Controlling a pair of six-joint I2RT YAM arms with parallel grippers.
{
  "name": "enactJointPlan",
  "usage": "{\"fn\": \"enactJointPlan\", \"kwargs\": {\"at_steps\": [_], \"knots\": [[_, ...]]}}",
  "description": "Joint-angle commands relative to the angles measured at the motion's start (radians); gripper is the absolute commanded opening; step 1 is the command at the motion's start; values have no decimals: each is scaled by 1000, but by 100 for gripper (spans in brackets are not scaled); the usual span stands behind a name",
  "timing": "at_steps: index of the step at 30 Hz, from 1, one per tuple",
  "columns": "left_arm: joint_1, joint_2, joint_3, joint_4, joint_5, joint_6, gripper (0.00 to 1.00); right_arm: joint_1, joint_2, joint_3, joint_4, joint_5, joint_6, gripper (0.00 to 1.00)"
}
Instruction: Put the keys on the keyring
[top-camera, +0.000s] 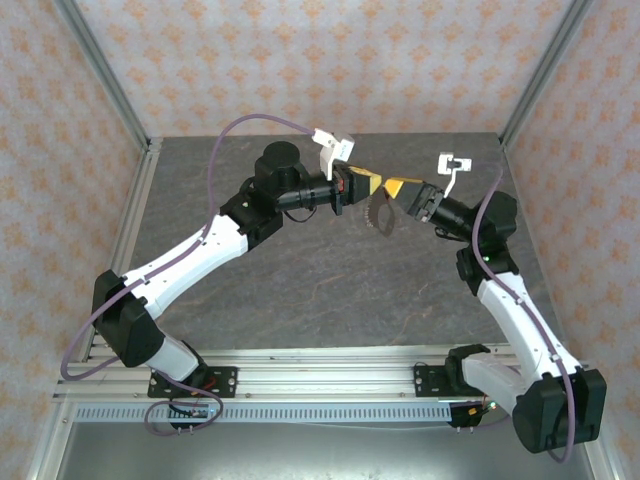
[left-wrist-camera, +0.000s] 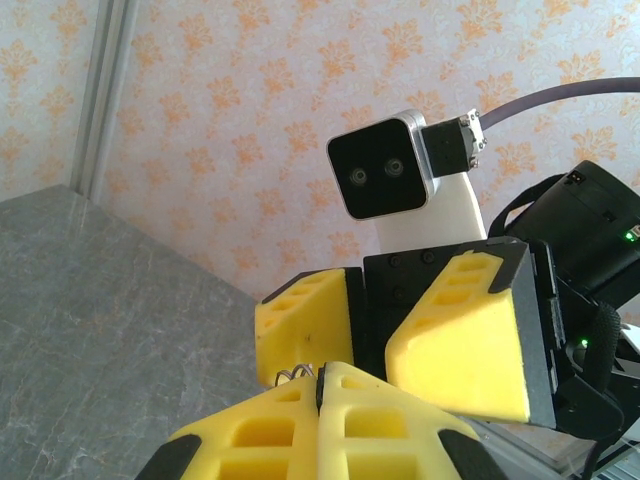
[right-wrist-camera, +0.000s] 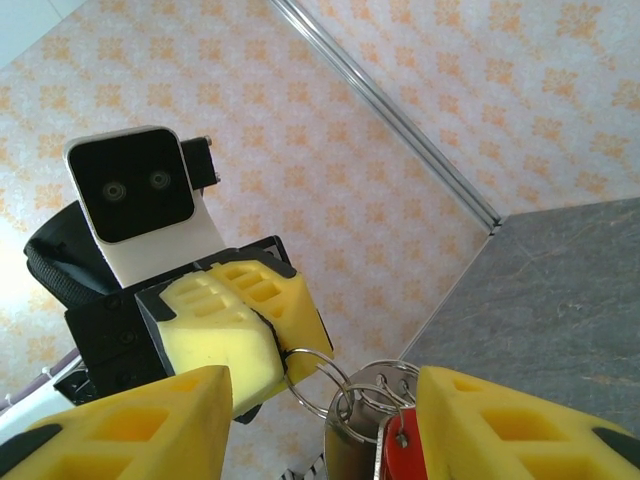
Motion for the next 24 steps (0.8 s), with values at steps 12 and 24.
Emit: {"fn": "enactJointPlan", "kwargs": {"at_steps": [12, 24], "knots": [[-5, 6, 47, 76, 3, -12, 0, 19, 12, -24, 107, -27, 12, 31], [-10, 16, 48, 76, 7, -15, 0, 32, 37, -16, 174, -24, 55, 26]]}}
